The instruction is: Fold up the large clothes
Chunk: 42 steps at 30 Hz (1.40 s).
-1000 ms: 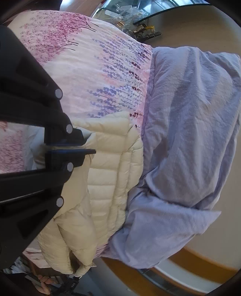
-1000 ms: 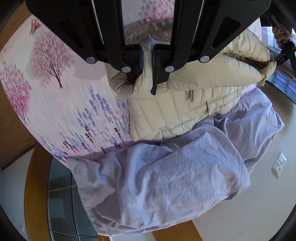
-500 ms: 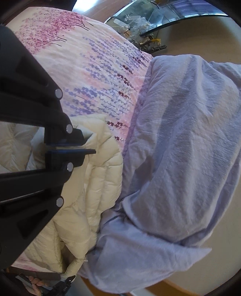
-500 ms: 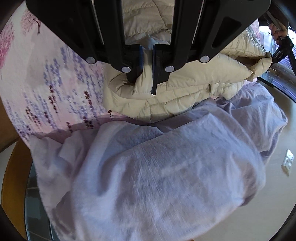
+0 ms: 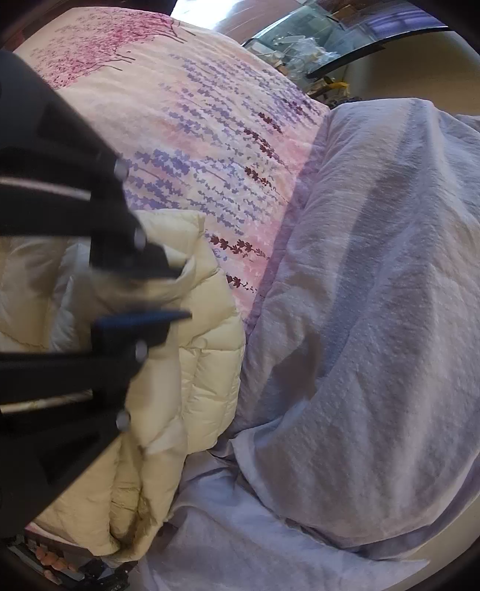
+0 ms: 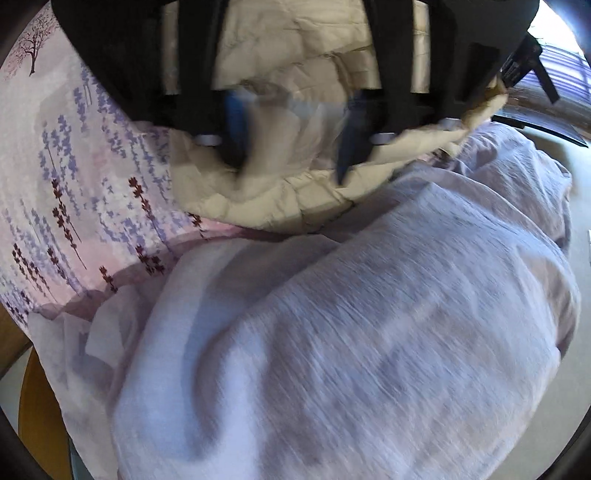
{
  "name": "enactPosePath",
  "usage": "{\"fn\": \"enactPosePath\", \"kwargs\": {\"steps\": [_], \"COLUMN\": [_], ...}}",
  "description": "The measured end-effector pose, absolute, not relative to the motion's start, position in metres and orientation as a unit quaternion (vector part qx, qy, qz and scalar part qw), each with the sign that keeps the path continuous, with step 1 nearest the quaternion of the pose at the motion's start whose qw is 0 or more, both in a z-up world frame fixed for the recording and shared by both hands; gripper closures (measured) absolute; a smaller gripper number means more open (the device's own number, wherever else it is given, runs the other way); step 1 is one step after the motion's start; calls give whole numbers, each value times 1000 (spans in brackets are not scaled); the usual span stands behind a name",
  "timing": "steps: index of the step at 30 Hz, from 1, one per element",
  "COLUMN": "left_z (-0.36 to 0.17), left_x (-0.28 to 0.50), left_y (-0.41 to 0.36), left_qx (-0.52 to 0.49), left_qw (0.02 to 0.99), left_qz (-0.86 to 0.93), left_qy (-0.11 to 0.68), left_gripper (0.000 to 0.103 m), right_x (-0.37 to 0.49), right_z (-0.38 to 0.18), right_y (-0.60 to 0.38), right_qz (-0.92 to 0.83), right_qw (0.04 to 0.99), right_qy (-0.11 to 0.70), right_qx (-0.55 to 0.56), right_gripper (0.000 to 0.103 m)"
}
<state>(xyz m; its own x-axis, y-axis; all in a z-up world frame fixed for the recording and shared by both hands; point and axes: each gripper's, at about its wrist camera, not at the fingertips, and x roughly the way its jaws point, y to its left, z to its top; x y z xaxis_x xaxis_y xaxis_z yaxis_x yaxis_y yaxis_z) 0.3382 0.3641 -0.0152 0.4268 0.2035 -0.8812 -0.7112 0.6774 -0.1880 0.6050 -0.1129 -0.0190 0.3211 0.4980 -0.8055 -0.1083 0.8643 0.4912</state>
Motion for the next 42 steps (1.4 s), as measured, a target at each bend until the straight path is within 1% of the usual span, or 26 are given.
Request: {"fn": "enactPosePath", "kwargs": {"steps": [1,2,3,9,15,19,26,42], "left_z": [-12,-9,-6,10,5,-16,-58,-79], "left_x": [336,335,333,319,317,326,333,358], "left_y": [365,365,364,356,334,318,292,302], "left_qx": [-280,-274,-264,-234,-204,-191,-141,-120], "left_qw": [798,799,801,817,826,821,819,813], "left_qz": [290,297,304,296,278,269,295,320], "left_qy": [447,445,443,436,447,465,473,472], "left_gripper": [63,43,37,37,37,37,37,30], "right_x": [602,599,597,570,547,545,542,558], "right_z": [-12,-8,-6,-3,-12,-28,-52,-73], "right_y": [-112,-112,-113,-111,-91,-80,-72,-47], "right_qz": [194,198,200,224,246,234,203,181], "right_qw": [802,808,811,822,820,820,833,841], "right_qy": [541,535,531,518,516,522,512,505], "right_qx": [162,148,139,71,-7,-25,-48,-78], "right_gripper": [43,43,43,43,43,43,44,43]}}
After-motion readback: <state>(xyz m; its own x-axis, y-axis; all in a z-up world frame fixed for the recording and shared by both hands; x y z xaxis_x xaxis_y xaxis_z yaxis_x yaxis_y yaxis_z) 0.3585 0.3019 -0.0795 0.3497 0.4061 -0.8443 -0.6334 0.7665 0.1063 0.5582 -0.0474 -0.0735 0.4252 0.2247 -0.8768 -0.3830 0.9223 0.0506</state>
